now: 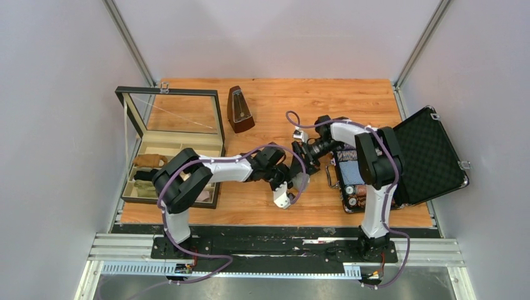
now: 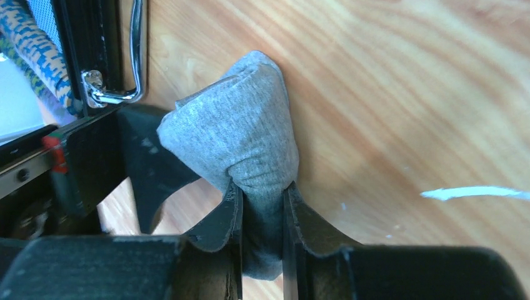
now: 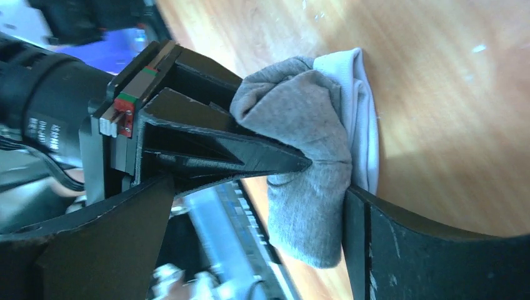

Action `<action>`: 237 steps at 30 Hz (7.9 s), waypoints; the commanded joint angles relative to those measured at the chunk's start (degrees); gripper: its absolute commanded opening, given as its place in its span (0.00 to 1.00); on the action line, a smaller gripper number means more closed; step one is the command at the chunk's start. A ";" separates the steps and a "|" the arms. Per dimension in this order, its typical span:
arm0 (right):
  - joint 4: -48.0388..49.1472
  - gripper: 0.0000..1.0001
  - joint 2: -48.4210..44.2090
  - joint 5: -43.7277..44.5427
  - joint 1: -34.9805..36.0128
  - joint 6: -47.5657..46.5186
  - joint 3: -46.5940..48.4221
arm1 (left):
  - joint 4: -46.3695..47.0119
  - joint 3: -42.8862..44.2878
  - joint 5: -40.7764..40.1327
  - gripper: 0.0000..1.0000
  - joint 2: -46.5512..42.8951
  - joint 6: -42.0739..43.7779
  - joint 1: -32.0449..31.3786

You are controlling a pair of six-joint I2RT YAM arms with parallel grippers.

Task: Roll the underwear
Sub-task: Roll the underwear to the center of the board, then pick up the underwear from the center of the board, then place the underwear in the storage box.

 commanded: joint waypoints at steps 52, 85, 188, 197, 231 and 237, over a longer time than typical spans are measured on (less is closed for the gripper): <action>48.96 0.50 -50.93 27.01 17.96 -45.78 -51.83 | -40.54 23.57 20.97 0.19 23.04 -53.26 6.86; 18.50 0.00 -13.13 17.15 8.85 -21.55 -19.14 | -3.25 -1.99 -14.21 1.00 -14.77 -88.27 15.64; -1.11 1.00 -24.93 12.08 -8.18 -8.64 5.31 | -66.01 19.95 -12.55 0.00 -14.34 5.65 48.80; -5.78 1.00 -31.35 12.34 -8.23 -13.77 12.07 | -60.33 18.14 -14.72 0.00 -7.47 3.21 49.05; -5.09 1.00 -30.18 14.10 -8.30 -14.19 12.03 | -55.61 15.57 -12.76 0.02 -1.43 2.32 49.09; -5.05 1.00 -30.13 14.09 -8.31 -14.19 11.40 | -55.40 13.01 -12.43 0.08 -1.31 3.16 49.14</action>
